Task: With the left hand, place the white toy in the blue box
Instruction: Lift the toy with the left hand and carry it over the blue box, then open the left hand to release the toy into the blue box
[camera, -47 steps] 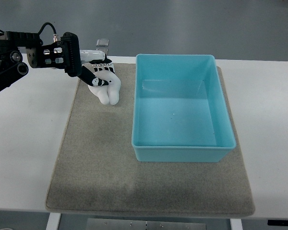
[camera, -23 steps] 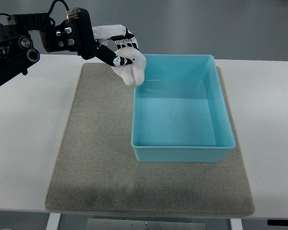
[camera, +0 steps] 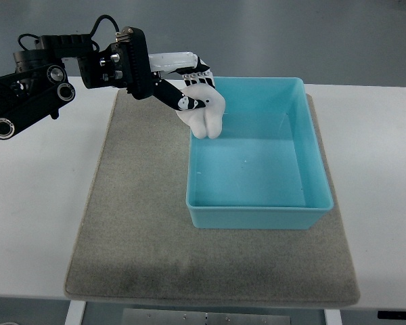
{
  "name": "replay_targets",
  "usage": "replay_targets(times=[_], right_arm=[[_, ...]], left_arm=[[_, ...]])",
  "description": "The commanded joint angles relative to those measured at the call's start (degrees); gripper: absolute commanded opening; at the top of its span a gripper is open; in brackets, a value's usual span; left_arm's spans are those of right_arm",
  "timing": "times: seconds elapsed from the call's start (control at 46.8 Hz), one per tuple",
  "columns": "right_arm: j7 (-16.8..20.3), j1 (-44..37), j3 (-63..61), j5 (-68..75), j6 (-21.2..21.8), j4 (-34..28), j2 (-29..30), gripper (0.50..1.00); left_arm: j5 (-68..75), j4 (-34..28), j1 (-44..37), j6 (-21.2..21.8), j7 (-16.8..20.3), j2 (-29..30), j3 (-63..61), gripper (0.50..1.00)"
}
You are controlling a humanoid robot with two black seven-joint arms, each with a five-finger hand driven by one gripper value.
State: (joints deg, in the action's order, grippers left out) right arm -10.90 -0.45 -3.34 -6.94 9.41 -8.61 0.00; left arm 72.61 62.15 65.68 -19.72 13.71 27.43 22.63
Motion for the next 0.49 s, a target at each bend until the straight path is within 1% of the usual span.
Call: replay_targets(times=[0.0,0.171,0.235,0.256,0.342,0.363,0.385,0.406,0.449,0.47], right_arm=[[0.0,0.01,0.0,0.0,0.0,0.0,0.0,0.936],[0.0,0.01,0.0,0.0,0.0,0.0,0.0,0.936],[0.0,-0.08,0.0,0.0,0.0,0.0,0.0,0.936],[0.0,0.01,0.0,0.0,0.0,0.0,0.0,0.936],[0.0,0.01,0.0,0.0,0.0,0.0,0.0,0.936],[0.0,0.01,0.0,0.0,0.0,0.0,0.0,0.936],[0.0,0.01,0.0,0.0,0.0,0.0,0.0,0.936],[0.0,0.01,0.0,0.0,0.0,0.0,0.0,0.936],[0.0,0.01,0.0,0.0,0.0,0.0,0.0,0.936],[0.0,0.01,0.0,0.0,0.0,0.0,0.0,0.936]], left_arm=[[-0.01,0.16,-0.56,0.04,0.0,-0.01,-0.04,0.5],[-0.36,0.16,-1.61,0.21,0.0,-1.5,-0.04,0.5],[-0.89,0.08,-1.79,0.21,0.0,-2.03,-0.04,0.559],[-0.98,0.08,-1.87,0.3,0.0,-2.03,-0.04,0.593],[-1.77,0.08,-2.31,0.3,0.0,-2.47,-0.04,0.756],[-1.94,0.08,-2.31,0.3,0.0,-2.56,-0.04,0.784],[-2.21,0.08,-2.4,0.3,0.0,-2.65,-0.04,0.803],[-2.47,-0.01,-2.4,0.3,0.0,-2.74,-0.04,0.812],[-3.0,-0.1,-2.49,0.3,0.0,-2.74,-0.04,0.816],[-3.26,-0.1,-2.49,0.3,0.0,-2.74,-0.04,0.827]])
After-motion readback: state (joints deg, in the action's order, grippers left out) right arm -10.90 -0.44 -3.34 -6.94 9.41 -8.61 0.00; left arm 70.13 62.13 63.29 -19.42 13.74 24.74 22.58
